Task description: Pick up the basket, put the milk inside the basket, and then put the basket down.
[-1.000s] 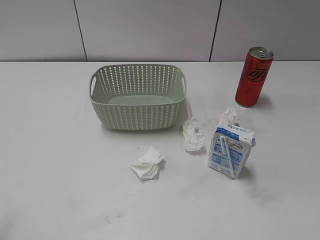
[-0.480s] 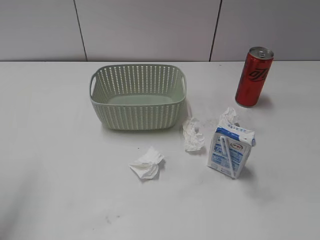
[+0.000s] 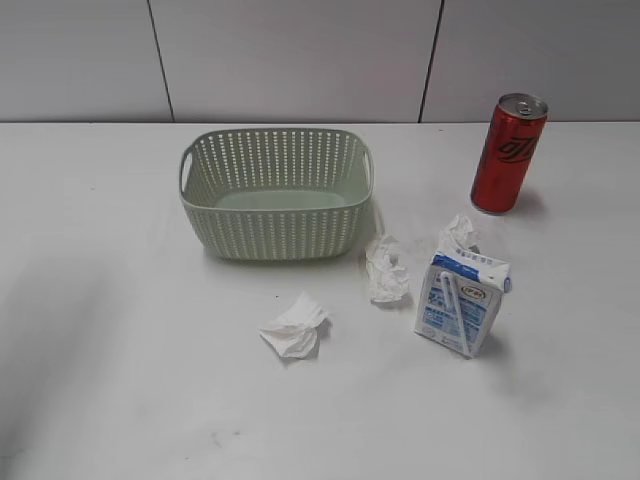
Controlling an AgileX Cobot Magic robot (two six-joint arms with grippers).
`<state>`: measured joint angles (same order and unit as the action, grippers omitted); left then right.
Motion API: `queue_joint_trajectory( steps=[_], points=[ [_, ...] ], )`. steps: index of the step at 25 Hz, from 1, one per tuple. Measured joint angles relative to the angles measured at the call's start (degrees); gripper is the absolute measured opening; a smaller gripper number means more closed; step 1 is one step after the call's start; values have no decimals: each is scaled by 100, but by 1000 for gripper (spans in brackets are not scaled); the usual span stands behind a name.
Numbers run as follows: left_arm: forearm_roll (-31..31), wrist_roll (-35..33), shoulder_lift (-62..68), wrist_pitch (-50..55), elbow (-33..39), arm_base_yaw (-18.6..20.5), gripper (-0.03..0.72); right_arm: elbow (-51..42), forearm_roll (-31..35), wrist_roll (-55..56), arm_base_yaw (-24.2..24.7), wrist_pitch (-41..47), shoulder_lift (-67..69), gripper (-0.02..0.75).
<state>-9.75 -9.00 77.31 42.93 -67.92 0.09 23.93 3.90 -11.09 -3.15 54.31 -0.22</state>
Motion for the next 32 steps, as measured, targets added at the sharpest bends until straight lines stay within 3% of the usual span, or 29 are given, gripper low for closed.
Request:
queue_joint_trajectory(
  steps=[6,19,26,32],
  points=[
    [3,87,1100,572,-825,-543,581,0,0,12,0,0,0,563],
    [502,1059,3276,1580,-2732,-1791,581,0,-5,24,0,0,0,563],
    [590,1266,4130,1700,-3333,-2125,581,0,-11,146,0,0,0,563],
    [600,1298,4596,1634,-3458,-2145,573,0,-25,236,0,0,0,563]
  ],
)
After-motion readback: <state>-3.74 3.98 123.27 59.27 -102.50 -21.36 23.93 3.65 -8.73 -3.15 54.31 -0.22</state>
